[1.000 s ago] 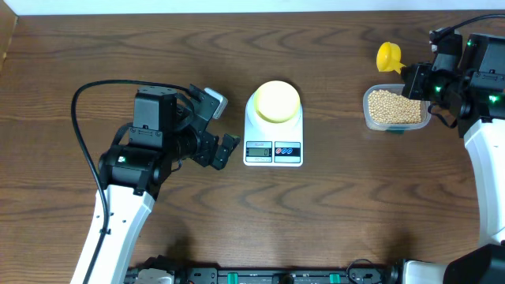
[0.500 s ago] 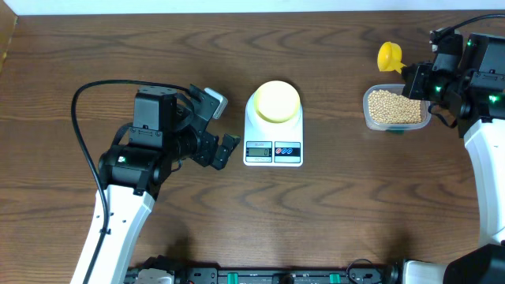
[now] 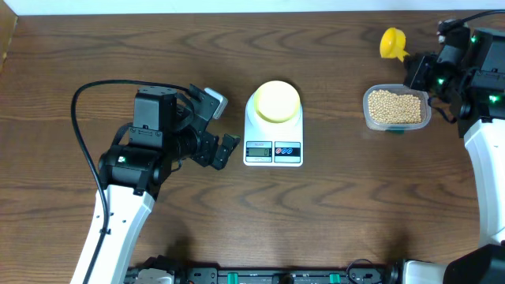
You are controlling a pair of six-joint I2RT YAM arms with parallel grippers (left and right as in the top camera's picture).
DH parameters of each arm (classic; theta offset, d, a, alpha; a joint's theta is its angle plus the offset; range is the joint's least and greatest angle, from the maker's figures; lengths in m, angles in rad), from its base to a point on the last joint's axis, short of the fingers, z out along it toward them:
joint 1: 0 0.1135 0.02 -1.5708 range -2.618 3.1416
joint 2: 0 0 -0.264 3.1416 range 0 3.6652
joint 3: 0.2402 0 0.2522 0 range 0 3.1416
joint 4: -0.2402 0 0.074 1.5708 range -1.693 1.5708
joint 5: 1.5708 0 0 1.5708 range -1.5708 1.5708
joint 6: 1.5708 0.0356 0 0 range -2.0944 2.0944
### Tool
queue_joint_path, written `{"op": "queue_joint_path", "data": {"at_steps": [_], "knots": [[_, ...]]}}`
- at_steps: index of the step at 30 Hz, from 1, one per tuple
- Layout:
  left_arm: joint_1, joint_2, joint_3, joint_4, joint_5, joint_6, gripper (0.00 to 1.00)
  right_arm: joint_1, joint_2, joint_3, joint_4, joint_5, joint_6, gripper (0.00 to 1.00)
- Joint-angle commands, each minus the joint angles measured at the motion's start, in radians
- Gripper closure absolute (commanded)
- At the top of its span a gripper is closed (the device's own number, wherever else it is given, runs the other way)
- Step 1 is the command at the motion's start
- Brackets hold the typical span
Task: Scoop item into bowl and weigh 50g on scale
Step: 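Lower the yellow scoop with the right gripper into the soybean tub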
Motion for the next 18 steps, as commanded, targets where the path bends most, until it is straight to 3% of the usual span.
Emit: {"op": "queue_joint_path", "data": {"at_steps": [1, 5, 10, 12, 14, 18], "knots": [[0.0, 0.004, 0.006, 0.0, 0.011, -0.005, 0.0, -0.005, -0.011, 0.014, -0.006, -0.045, 0.176, 0.99], [0.0, 0.004, 0.006, 0.0, 0.011, -0.005, 0.0, -0.006, -0.011, 0.014, -0.059, -0.045, 0.136, 0.99], [0.0, 0.004, 0.006, 0.0, 0.011, -0.005, 0.0, -0.005, -0.011, 0.014, -0.115, -0.016, -0.03, 0.99], [0.0, 0.004, 0.006, 0.0, 0.011, -0.005, 0.0, -0.005, -0.011, 0.014, -0.124, 0.045, -0.07, 0.99], [0.0, 0.004, 0.006, 0.0, 0.011, -0.005, 0.0, -0.003, -0.011, 0.014, -0.131, 0.245, -0.095, 0.99], [0.0, 0.004, 0.006, 0.0, 0.011, -0.005, 0.0, -0.003, -0.007, 0.014, -0.148, 0.319, -0.189, 0.99]]}}
